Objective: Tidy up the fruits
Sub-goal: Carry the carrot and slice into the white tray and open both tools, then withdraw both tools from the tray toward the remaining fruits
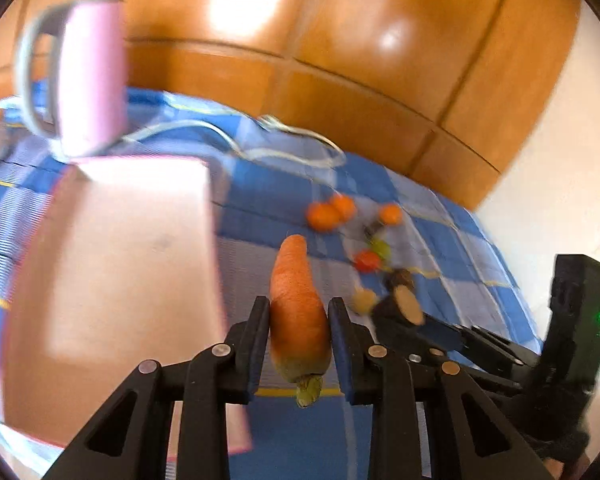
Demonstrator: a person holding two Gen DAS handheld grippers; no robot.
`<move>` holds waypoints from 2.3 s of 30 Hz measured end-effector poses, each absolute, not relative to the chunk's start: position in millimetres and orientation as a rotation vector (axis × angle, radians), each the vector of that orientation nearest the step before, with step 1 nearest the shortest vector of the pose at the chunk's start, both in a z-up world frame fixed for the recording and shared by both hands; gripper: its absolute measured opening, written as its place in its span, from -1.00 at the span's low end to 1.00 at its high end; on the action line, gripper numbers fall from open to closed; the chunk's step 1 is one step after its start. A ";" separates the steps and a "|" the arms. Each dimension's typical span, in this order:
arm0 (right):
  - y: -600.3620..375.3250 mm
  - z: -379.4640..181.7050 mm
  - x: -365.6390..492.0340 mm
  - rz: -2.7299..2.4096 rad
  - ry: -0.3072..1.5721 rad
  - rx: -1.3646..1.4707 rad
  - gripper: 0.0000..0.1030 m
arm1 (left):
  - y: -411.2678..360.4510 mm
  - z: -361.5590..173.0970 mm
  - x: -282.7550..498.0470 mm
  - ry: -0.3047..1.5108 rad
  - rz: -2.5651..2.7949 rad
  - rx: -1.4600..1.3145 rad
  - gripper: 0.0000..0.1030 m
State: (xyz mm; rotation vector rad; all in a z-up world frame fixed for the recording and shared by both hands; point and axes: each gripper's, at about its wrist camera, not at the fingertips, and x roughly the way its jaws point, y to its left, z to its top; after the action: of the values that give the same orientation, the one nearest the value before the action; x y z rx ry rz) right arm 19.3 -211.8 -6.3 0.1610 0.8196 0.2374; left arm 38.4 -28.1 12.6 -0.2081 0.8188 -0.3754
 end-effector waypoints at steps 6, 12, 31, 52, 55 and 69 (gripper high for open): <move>-159.5 8.7 40.7 0.403 0.821 0.144 -0.32 | 35.5 19.6 52.2 0.783 -0.183 -0.227 -0.42; -98.0 8.0 66.7 0.517 0.862 0.116 -0.31 | 85.0 5.6 60.8 0.815 0.013 -0.242 -0.38; -111.0 -2.7 39.2 0.346 0.859 0.087 -0.25 | 64.8 3.1 32.9 0.791 -0.005 -0.214 -0.18; -205.4 -17.6 18.2 0.033 0.833 0.164 -0.24 | -5.7 -7.8 19.4 0.816 -0.150 -0.058 -0.04; -222.7 -21.3 16.1 -0.010 0.838 0.195 -0.24 | -17.1 -12.5 19.5 0.836 -0.171 -0.037 -0.04; -283.9 -33.8 11.3 -0.159 0.846 0.276 -0.24 | -69.9 -21.0 33.4 0.918 -0.332 -0.006 -0.05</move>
State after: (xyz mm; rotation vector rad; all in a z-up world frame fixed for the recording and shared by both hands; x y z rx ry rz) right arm 11.3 -283.9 -33.8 0.2757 0.8457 -0.1587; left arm 33.4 -69.9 -21.0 -0.0057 0.9184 -0.3317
